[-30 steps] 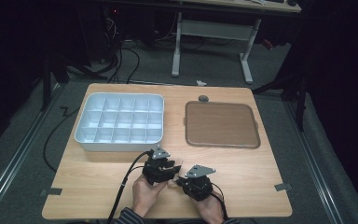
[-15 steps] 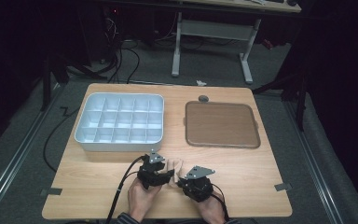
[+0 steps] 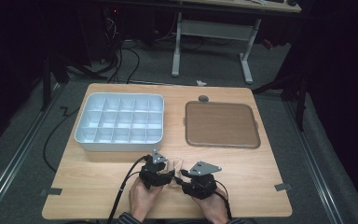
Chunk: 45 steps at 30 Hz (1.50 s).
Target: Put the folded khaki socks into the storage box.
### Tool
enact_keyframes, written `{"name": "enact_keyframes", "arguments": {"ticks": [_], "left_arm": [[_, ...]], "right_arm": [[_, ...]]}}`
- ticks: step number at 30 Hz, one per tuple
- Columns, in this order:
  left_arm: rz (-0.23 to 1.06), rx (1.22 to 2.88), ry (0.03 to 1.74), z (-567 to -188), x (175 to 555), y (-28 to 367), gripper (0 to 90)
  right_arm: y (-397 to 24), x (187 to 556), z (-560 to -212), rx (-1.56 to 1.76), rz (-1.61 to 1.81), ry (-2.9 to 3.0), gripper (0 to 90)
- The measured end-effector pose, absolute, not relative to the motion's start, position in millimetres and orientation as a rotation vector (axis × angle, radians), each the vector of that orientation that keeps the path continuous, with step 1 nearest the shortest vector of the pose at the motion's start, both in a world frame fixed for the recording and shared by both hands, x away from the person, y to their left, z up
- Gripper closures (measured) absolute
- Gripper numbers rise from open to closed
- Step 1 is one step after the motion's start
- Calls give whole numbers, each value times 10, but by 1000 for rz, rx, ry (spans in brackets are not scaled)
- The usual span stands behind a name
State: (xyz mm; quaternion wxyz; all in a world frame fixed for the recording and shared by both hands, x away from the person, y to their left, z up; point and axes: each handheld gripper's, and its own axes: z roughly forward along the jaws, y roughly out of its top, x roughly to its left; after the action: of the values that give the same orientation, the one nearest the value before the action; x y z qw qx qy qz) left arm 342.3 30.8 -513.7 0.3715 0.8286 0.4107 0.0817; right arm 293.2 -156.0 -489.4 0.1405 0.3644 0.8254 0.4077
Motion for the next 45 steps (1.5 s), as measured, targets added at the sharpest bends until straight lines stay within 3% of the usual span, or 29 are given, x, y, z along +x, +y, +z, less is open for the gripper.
{"name": "enact_keyframes", "arguments": {"ticks": [12,45], "left_arm": [[201,2125,1029,-5149,3413,311,555],[173,2111,1051,-5195,3551,385,568]], "right_arm": [[-1605,3091,-5137,1168,1086,2392,832],[-1636,3185,-5272,1233,1084,2383,846]]}}
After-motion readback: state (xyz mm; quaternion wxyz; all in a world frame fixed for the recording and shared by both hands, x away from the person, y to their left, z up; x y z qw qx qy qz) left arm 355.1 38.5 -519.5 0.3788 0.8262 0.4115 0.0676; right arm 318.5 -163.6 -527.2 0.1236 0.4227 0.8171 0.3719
